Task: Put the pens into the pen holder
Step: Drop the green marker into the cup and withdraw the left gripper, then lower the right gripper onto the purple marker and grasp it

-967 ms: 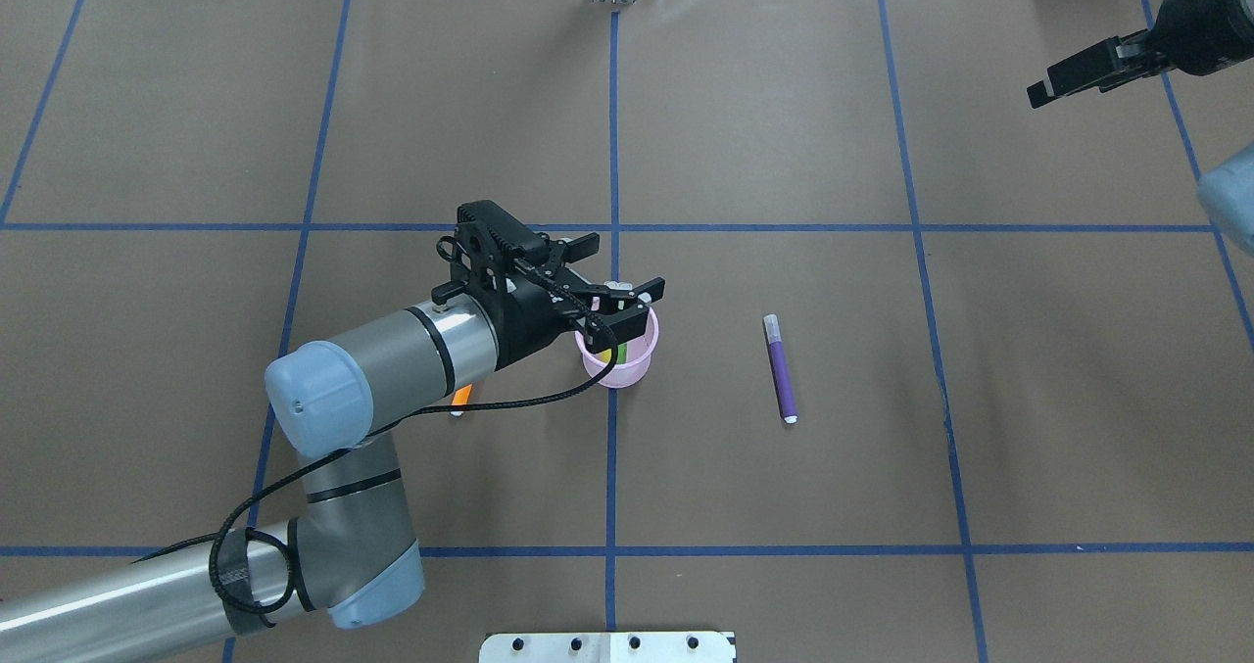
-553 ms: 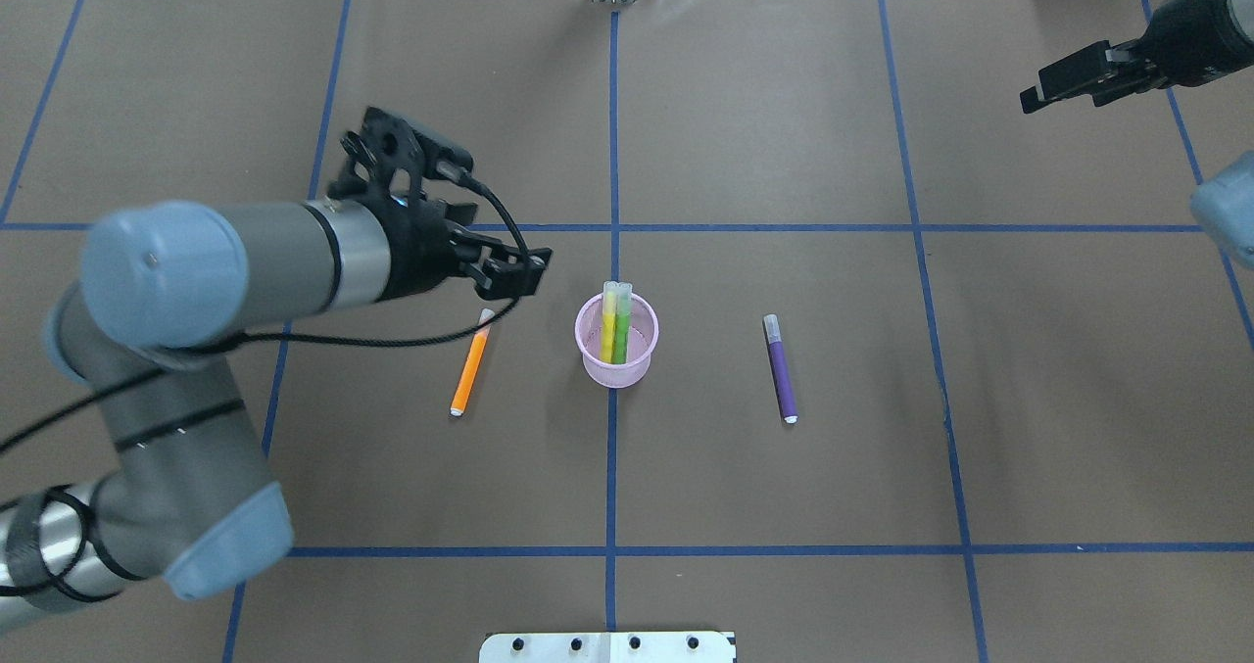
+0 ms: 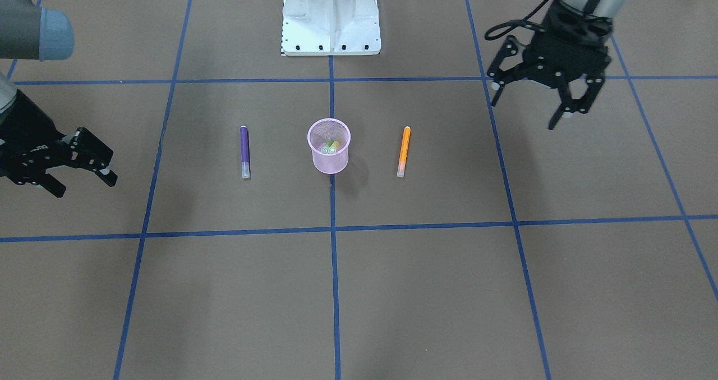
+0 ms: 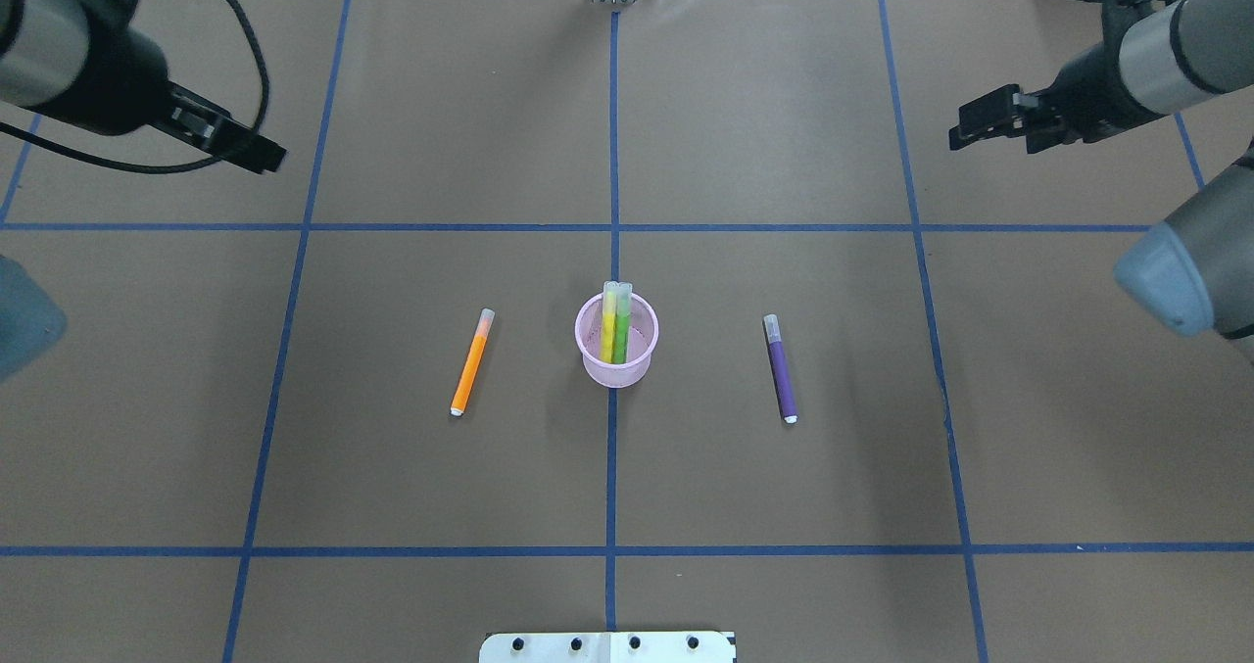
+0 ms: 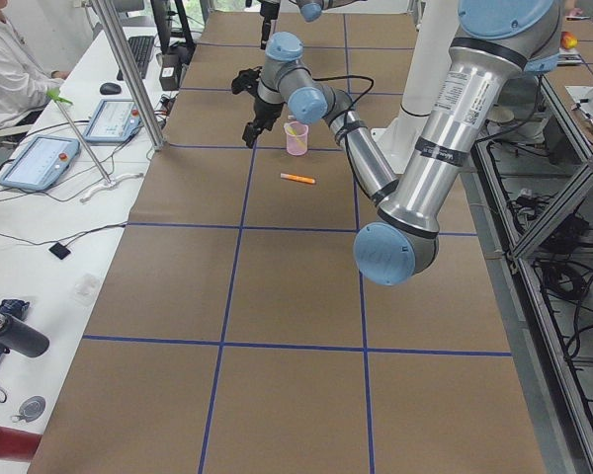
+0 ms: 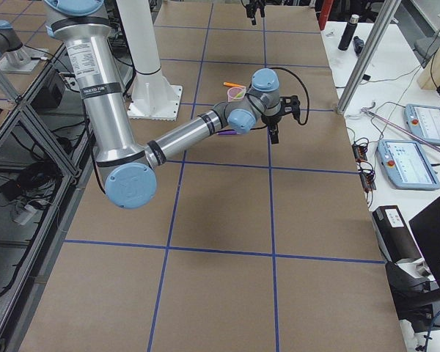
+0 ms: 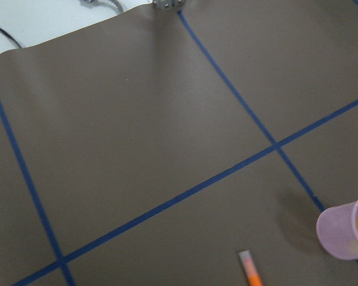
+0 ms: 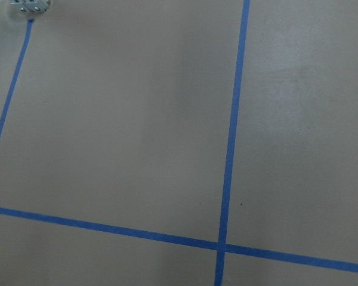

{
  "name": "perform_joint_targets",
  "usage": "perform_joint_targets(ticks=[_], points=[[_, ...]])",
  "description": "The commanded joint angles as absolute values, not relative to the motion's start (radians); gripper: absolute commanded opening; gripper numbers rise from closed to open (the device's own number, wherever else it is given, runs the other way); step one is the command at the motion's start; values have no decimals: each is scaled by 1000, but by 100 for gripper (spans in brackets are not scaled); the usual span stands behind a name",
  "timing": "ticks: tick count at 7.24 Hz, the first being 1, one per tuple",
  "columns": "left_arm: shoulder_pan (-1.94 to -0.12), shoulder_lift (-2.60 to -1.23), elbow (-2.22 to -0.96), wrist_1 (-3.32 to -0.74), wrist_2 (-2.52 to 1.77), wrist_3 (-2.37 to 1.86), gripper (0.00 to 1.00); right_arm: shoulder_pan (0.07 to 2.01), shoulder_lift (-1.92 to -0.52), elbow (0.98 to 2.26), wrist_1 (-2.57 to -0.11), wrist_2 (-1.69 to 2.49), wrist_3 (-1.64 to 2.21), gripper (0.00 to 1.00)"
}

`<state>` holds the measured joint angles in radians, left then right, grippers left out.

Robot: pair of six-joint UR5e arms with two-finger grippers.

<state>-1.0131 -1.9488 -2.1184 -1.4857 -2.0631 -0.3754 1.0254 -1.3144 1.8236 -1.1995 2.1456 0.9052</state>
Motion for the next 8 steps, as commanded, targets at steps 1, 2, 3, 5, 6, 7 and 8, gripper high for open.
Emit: perform_joint_targets(ticks=[1,2,3,5,6,7,8], points=[[-1120,-1909,-2128,-1376,-2100,-259,100,858,-1313,1853,-1200,1981,1062,100],[-1121,-1902,-2132,-1376,-2100,-243,100,757,-1305,1852,-1201,1883,1099,100],[-1121,-1898,-2152,-1376,-2100,-241,100,668,-1301,1848,-1201,1797,1100,100],[-1121,-1898,-2161,-1376,-2100,-242,100,573,-1296,1842,-1201,1737,1098,100],[-1121,-1896,-2175,-1374,-2099,-244,100,534,-1296,1833,-1201,1721,1098,99],[-1121,-1881,-2192,-1376,-2098,-247,100,499,-1295,1809,-1198,1698,1100,99],[-1121,-1875,-2204,-1376,-2098,-247,100,477,-1293,1792,-1197,1678,1100,99]])
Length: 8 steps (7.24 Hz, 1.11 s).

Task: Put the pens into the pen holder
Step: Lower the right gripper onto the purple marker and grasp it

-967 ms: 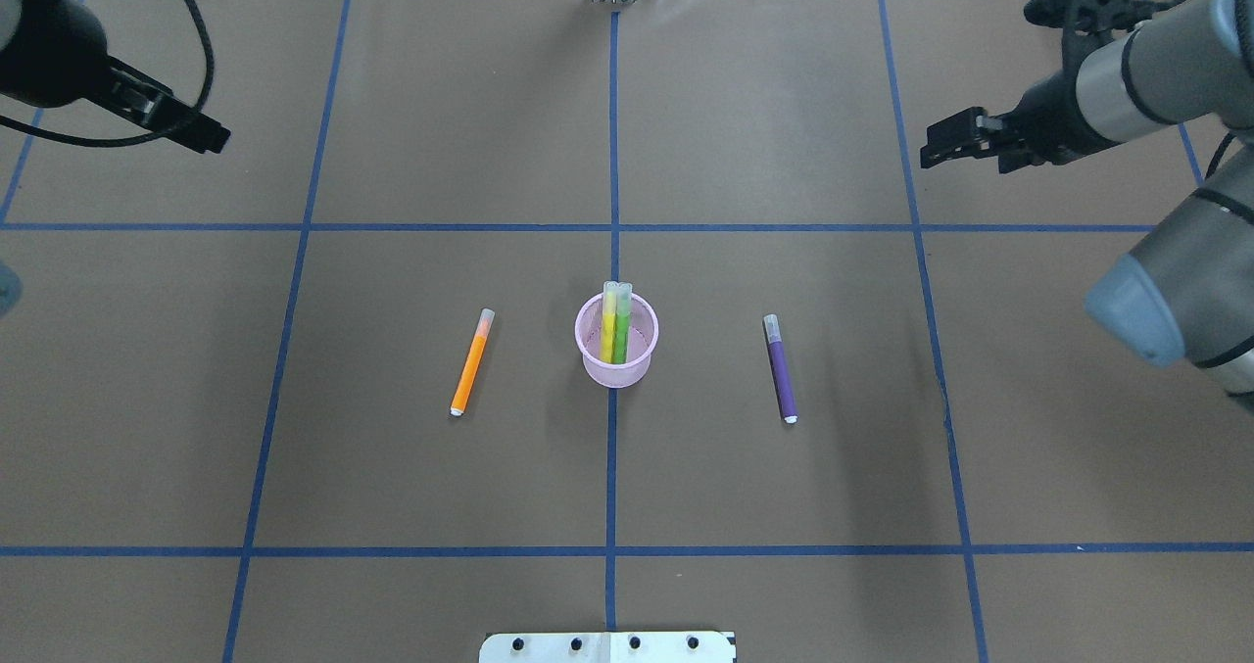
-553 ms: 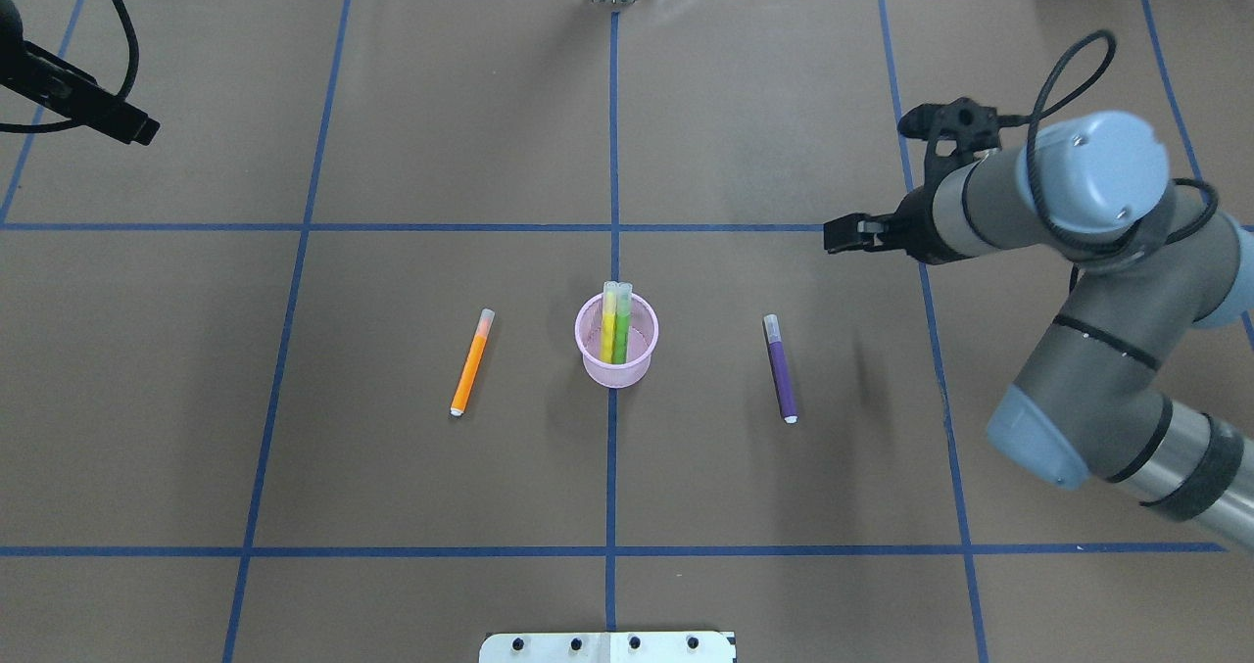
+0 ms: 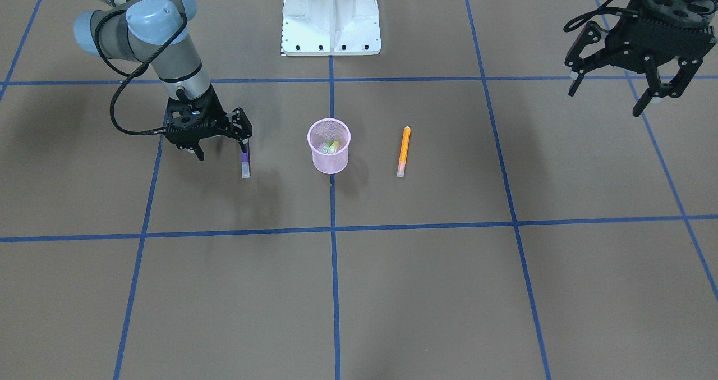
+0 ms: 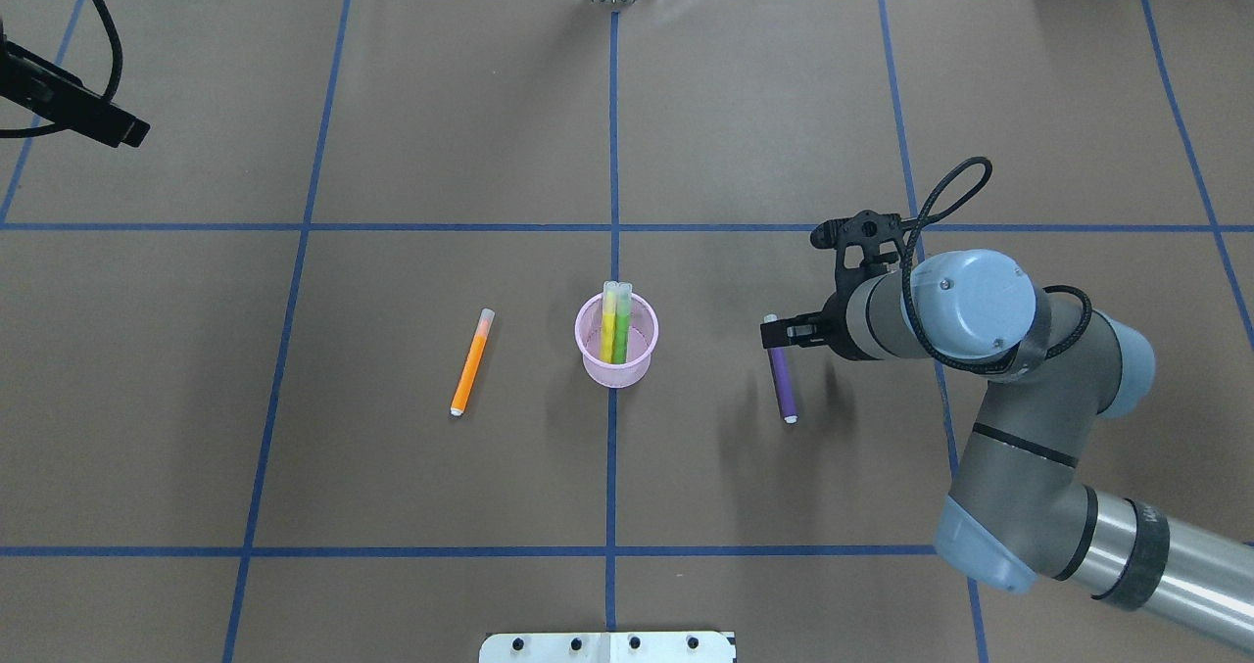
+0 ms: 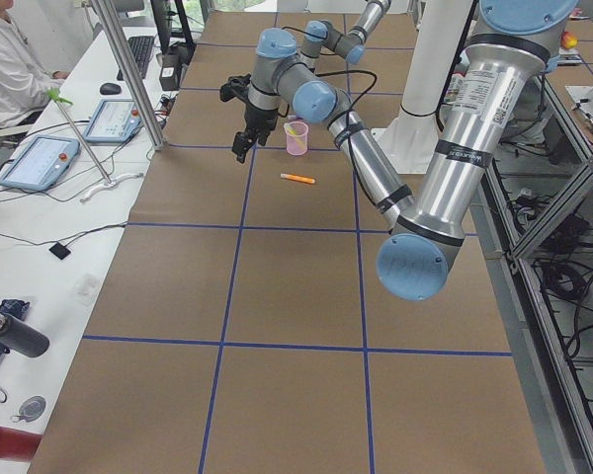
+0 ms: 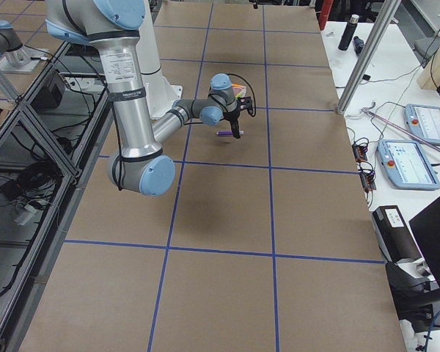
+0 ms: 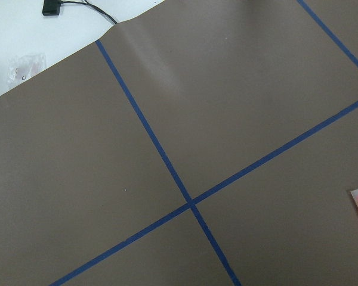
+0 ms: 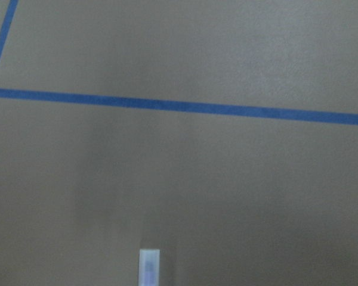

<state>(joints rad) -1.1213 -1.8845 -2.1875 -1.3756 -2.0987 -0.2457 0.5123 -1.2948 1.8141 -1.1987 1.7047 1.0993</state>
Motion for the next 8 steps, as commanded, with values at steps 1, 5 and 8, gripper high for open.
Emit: perform_joint_targets(ticks=[1,5,8], points=[[-1121,-1868,-2212,-1374,-2098,-248,100,469,-1267,1764,-1197,1678,1100,96],[-1121,-1852,-2218,-1376,-2094,-252,100,466,-1235,1743,-1213,1689,1083,36],[-1121,-1839,-2220,-1378,-2092,-253,100,465,-1232,1729,-1213,1689,1083,25]])
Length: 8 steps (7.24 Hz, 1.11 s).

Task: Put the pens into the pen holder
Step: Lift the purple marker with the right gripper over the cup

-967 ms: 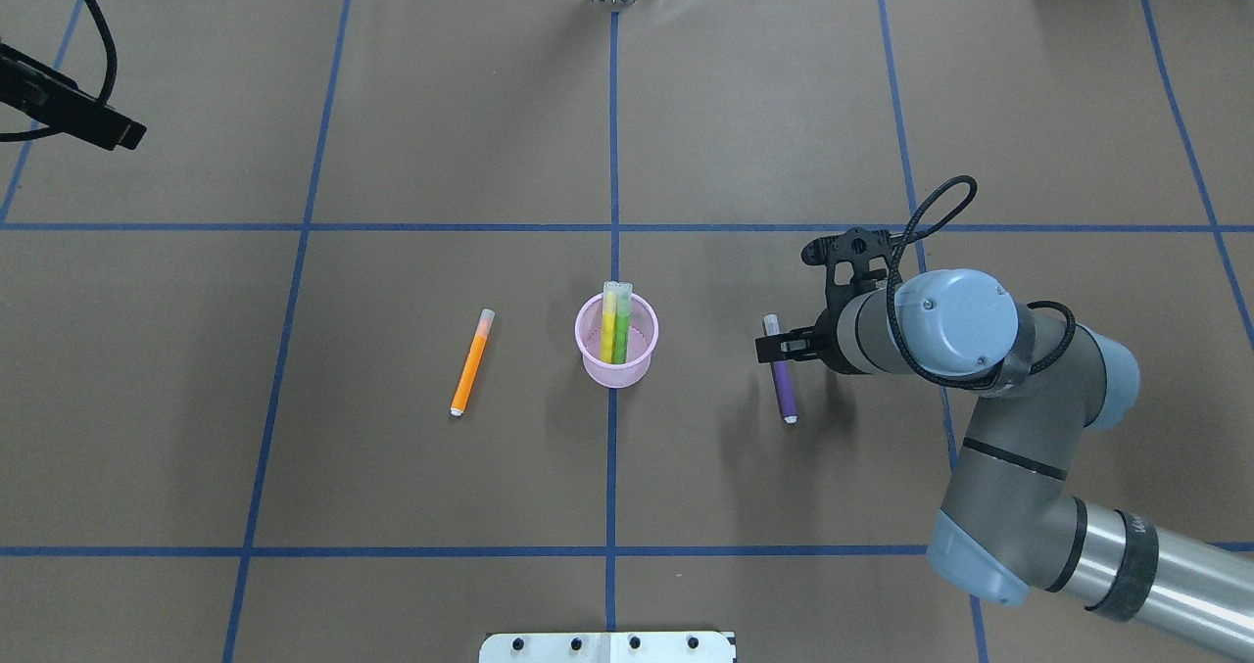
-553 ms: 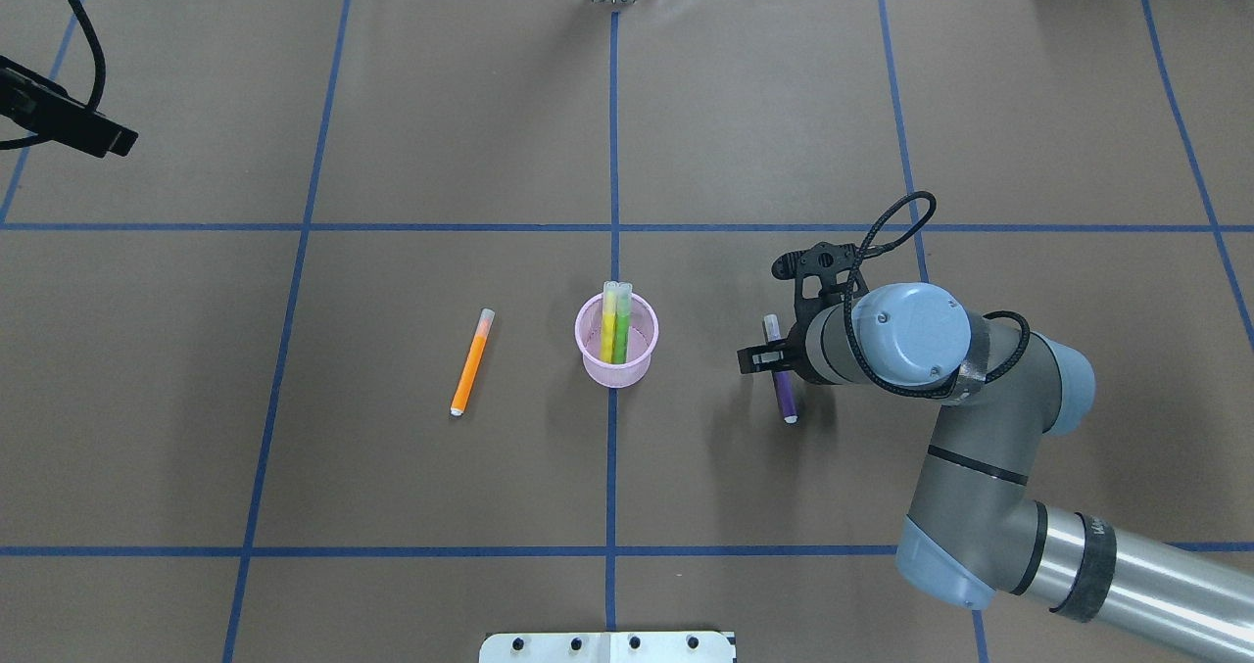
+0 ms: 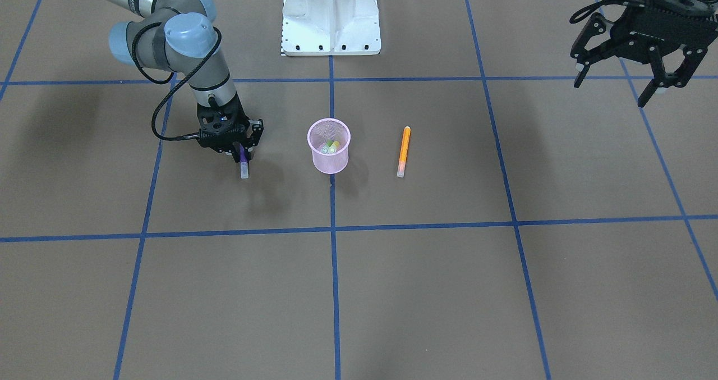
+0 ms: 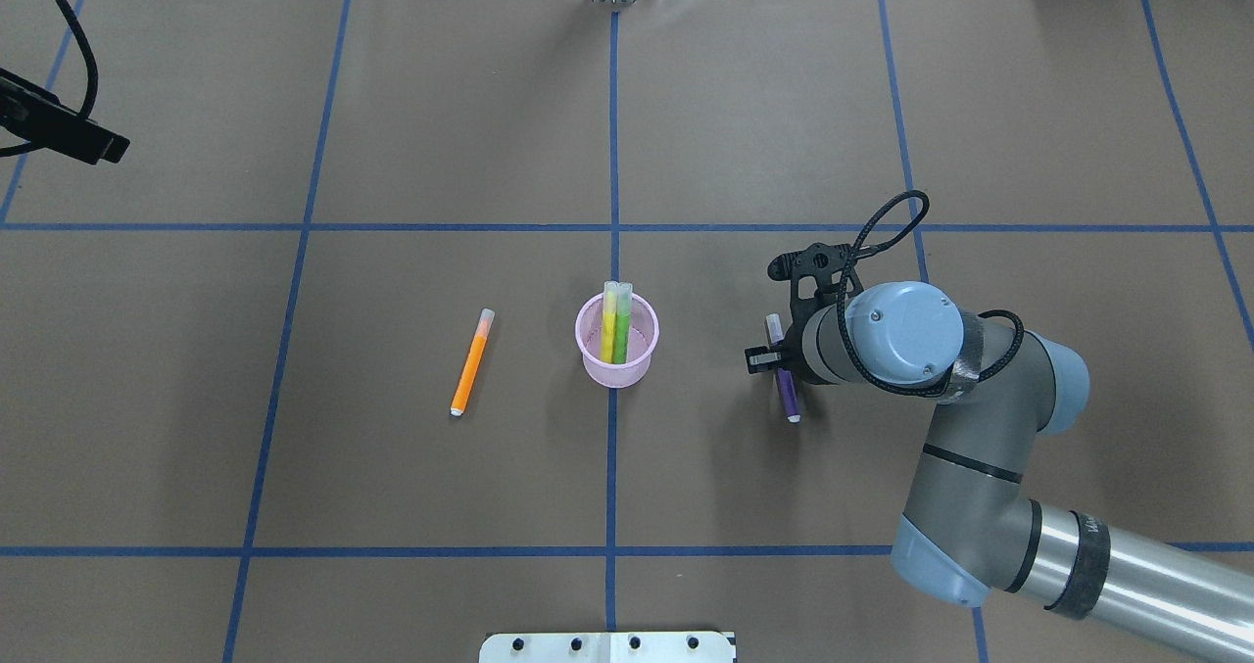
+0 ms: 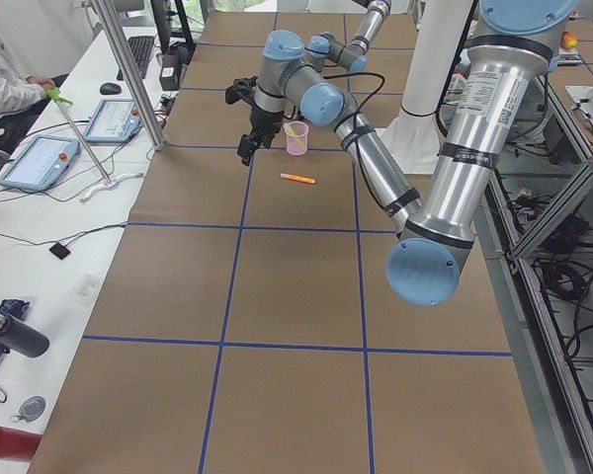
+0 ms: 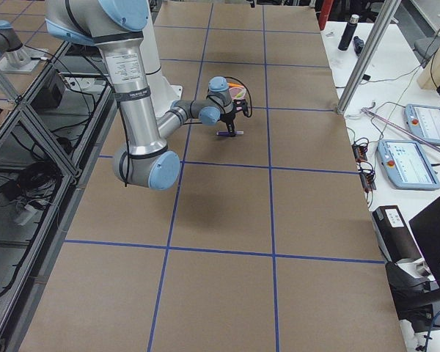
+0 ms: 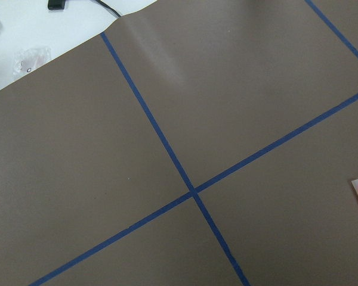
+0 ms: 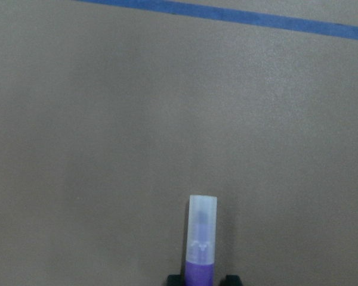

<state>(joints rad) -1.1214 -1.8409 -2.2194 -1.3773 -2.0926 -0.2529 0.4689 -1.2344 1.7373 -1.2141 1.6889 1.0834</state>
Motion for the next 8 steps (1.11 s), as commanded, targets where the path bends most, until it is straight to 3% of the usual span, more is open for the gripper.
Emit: perform_joint_targets(ticks=[1,2,8], points=[[-1121,-1839,-2220,-1376,-2092,-253,100,466,-1223,1730,-1213,1689,1083,11],[-1121,-1839,-2218,-1377,-2092,-253,100,469,-1215,1738,-1212,1687,1086,0],[-1109,-1844,-2183,-1377,-2097,-256,100,480,-1122,1856,-1207,1290,1351,0]])
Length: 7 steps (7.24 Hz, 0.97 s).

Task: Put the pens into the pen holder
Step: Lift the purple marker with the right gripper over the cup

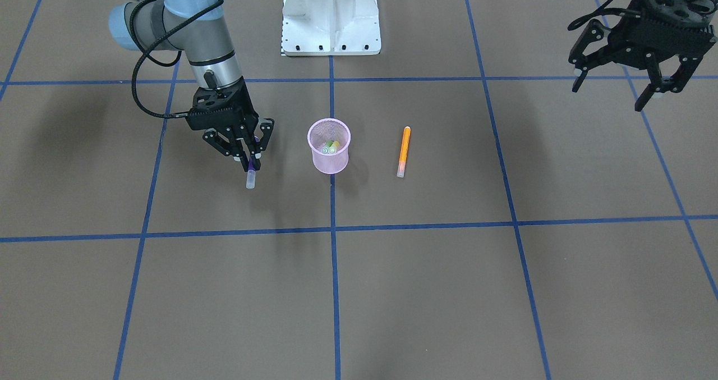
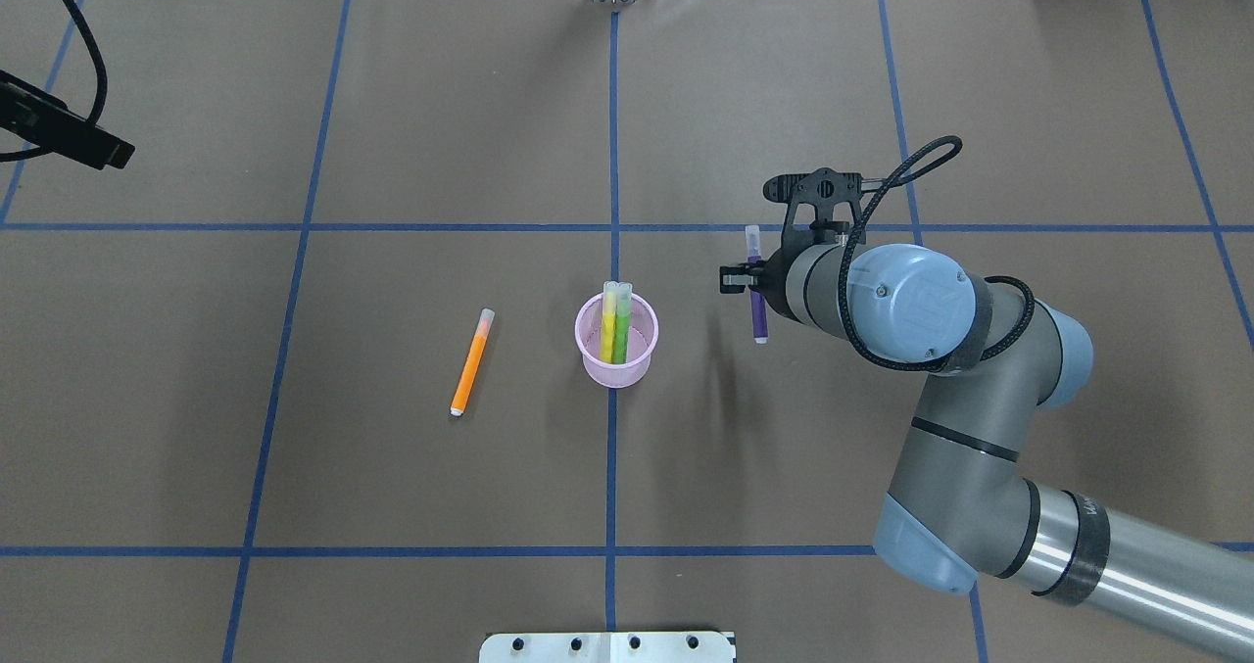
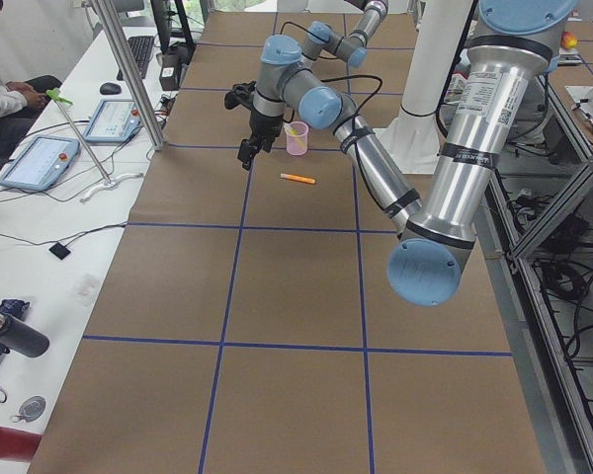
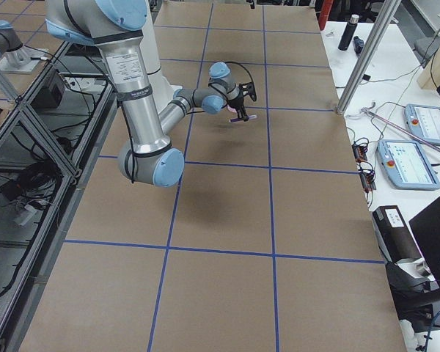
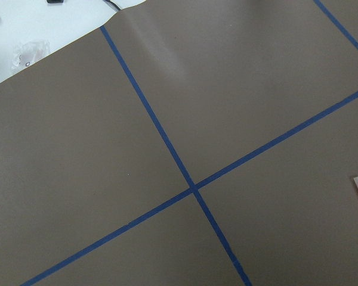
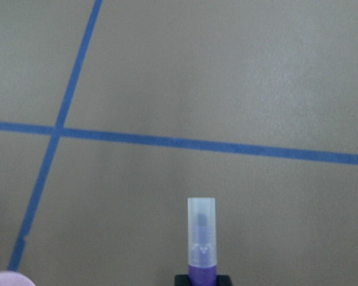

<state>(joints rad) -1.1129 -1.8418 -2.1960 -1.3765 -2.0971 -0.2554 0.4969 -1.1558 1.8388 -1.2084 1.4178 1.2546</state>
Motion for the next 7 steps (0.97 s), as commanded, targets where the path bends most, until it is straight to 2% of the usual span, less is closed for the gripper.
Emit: perform_joint_targets(ticks=[1,7], points=[[-1109,-1851,-2165,-1379,-2098,-256,100,448,-1088,1859,-1209,1193,1426,0],[-1106,-1865,-2115,-1388,-2100,-256,100,229,-1043,1813,-1213,772,1626,0]])
